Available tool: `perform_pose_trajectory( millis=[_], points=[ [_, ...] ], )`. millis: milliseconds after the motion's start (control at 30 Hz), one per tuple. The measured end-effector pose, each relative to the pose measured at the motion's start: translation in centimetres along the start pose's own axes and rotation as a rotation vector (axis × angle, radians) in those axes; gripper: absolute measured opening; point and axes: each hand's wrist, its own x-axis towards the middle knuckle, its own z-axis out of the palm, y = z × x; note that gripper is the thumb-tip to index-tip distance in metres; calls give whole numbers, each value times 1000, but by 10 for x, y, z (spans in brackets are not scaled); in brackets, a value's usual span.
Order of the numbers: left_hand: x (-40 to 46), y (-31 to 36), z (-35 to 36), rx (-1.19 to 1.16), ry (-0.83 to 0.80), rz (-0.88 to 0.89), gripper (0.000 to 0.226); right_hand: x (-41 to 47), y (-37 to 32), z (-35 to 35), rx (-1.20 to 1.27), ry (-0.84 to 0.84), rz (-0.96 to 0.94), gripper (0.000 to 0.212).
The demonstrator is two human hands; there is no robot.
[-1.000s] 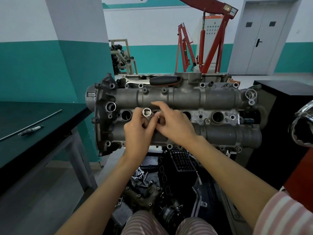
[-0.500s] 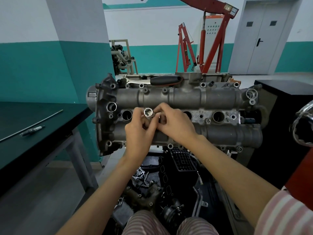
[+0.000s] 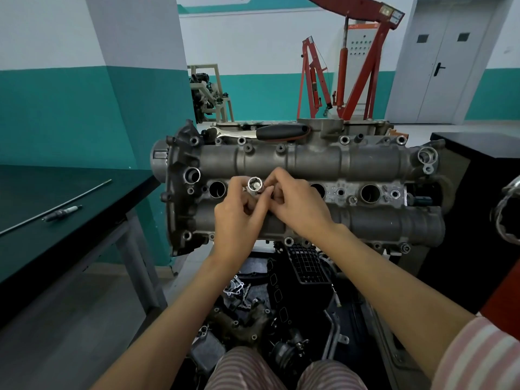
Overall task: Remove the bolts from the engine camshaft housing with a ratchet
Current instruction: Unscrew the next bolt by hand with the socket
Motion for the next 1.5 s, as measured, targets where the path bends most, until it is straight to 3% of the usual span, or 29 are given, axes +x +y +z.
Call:
perform_pose_trajectory(
  millis=[133,267,367,467,533,667,767,900,967,1033,1133,1200,1367,1433,1500],
  points=[
    [-1,-3,-3,72,-42,70,19,-2,-1,0,-32,17,-65,14],
    [1,-1,1,0,39,-30,19,-4,-3,0,-83,11,-132,33],
    [2,0,3,-16,40,-50,25,-3,-4,-1,-32,-6,-54,41],
    [0,1,-2,-9,-24,6,13,-2,0,1,-7,27,-16,22],
    [-2,0,-4,28,-57,55,25,-3,0,1,-31,31,-59,18],
    [0,-2,-3,41,-13,29,13,-4,-1,1,-79,27,-150,32],
    [2,-2,1,-7,20,-45,19,-4,-3,1,-67,4,-99,41],
    [0,0,-1,-28,-20,-24,14,-2,0,1,-34,17,-29,22],
    [-2,0,-3,-25,-64,23,26,-3,0,2,-50,32,-70,18],
    [-2,-1,-4,12,-69,51,33,-5,0,2,-63,52,-127,25],
    [0,-3,-2,28,-19,14,7,-5,-2,1,-81,33,-138,37],
    [1,-3,1,-5,11,-36,17,-4,-2,0,-42,10,-82,47],
    [-1,-1,-2,-40,-31,4,19,-4,0,1,-43,46,-72,15],
    [-2,-2,-4,-14,-62,47,35,-6,0,1,-62,67,-125,20],
    [-1,-2,-5,24,-56,53,30,-6,0,1,-75,71,-164,29]
  ],
)
